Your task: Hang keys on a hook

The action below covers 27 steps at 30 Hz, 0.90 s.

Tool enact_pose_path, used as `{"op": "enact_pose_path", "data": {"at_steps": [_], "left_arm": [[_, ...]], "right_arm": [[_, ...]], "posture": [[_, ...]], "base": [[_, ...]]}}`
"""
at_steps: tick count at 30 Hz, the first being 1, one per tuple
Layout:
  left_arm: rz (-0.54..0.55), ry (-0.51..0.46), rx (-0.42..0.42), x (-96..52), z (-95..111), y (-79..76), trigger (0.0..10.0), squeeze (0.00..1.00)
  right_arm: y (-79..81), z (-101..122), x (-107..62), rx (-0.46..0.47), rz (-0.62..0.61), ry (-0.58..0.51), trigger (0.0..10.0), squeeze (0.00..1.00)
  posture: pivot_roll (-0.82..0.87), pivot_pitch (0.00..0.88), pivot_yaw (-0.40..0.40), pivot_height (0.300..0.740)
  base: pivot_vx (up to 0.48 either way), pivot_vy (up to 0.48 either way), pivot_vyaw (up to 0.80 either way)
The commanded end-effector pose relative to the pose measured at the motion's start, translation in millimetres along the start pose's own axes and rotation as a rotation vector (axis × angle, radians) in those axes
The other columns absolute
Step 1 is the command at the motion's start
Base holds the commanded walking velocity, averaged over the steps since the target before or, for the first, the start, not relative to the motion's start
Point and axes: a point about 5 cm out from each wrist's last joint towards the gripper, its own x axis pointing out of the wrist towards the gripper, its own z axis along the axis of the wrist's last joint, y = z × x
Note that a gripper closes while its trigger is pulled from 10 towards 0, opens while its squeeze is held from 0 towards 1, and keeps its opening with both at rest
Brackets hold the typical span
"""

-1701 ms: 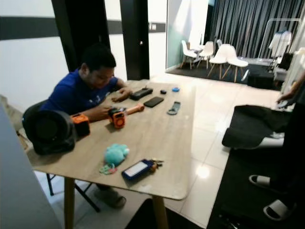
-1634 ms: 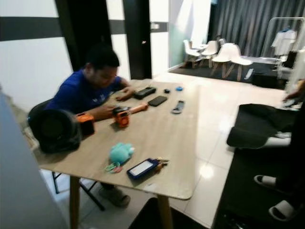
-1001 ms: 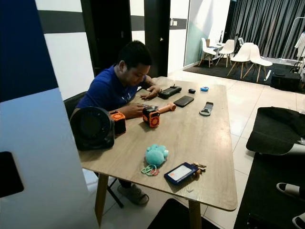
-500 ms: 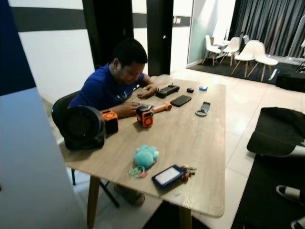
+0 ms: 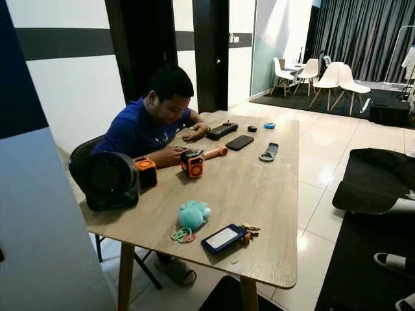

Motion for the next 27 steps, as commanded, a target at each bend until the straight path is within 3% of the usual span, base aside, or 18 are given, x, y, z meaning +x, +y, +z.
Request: {"op": "enact_pose_path", "data": {"at_steps": [1,9,11,15,17,18,21,22,25,26,27], "left_arm": [[-0.015,-0.008,0.036,-1.2,1.4,2.5,10.0,0.0],[-0.057,-0.016,0.084,-1.1,2.4,-1.9,10.0,0.0],[-0.051,-0.021,0.104,-1.3,3.5,-1.0,10.0,0.0],[-0.049,-0.02,0.118,-1.4,6.0,2.5,10.0,0.0],[-0.053,-0.016,0.114,-1.3,5.8,2.6,10.0,0.0],[-0.06,-0.019,0.115,-1.5,6.9,3.2,10.0,0.0],[-0.075,-0.036,0.123,-1.4,9.9,2.3,10.0,0.0],[-0.075,-0.036,0.123,-1.4,9.9,2.3,10.0,0.0],[-0.131,-0.112,0.164,-2.1,18.3,-4.2,10.0,0.0],[-0.131,-0.112,0.164,-2.1,18.3,-4.2,10.0,0.0],[-0.177,-0.164,0.189,-2.8,24.5,-9.8,10.0,0.0]], "right_arm": [[-3.0,-1.7,-0.8,0.027,-0.017,0.001,10.0,0.0],[-12.6,5.4,-1.6,0.066,-0.054,-0.05,10.0,0.0],[-18.1,12.9,-1.8,0.088,-0.08,-0.094,10.0,0.0],[-46.1,49.4,-6.5,0.156,-0.199,-0.294,10.0,0.0],[-50.0,55.0,-7.6,0.161,-0.213,-0.322,10.0,0.0],[-61.7,75.1,-11.5,0.164,-0.25,-0.41,10.0,0.0],[-74.2,106.4,-18.3,0.171,-0.28,-0.539,10.0,0.0],[-74.2,106.4,-18.3,0.171,-0.28,-0.539,10.0,0.0],[-81.9,145.0,-28.4,0.158,-0.281,-0.692,10.0,0.0],[-81.9,145.0,-28.4,0.158,-0.281,-0.692,10.0,0.0],[-80.4,183.6,-39.4,0.127,-0.251,-0.829,10.0,0.0]], "posture": [[0.07,0.0,0.02,0.74],[0.07,0.0,0.022,0.74],[0.07,0.0,0.023,0.74],[0.07,0.0,0.031,0.74],[0.07,0.0,0.031,0.74],[0.07,0.004,0.043,0.74],[0.06,0.01,0.045,0.74],[0.06,0.01,0.045,0.74],[0.06,0.013,0.042,0.74],[0.06,0.013,0.042,0.74],[0.06,0.013,0.039,0.74]], "base": [[0.0,0.0,0.0],[0.0,0.0,0.0],[0.0,0.0,0.0],[0.0,0.0,0.0],[0.0,0.0,0.0],[0.0,0.0,0.0],[0.0,0.0,0.0],[0.0,0.0,0.0],[0.0,0.0,0.0],[0.0,0.0,0.0],[0.0,0.0,0.0]]}}
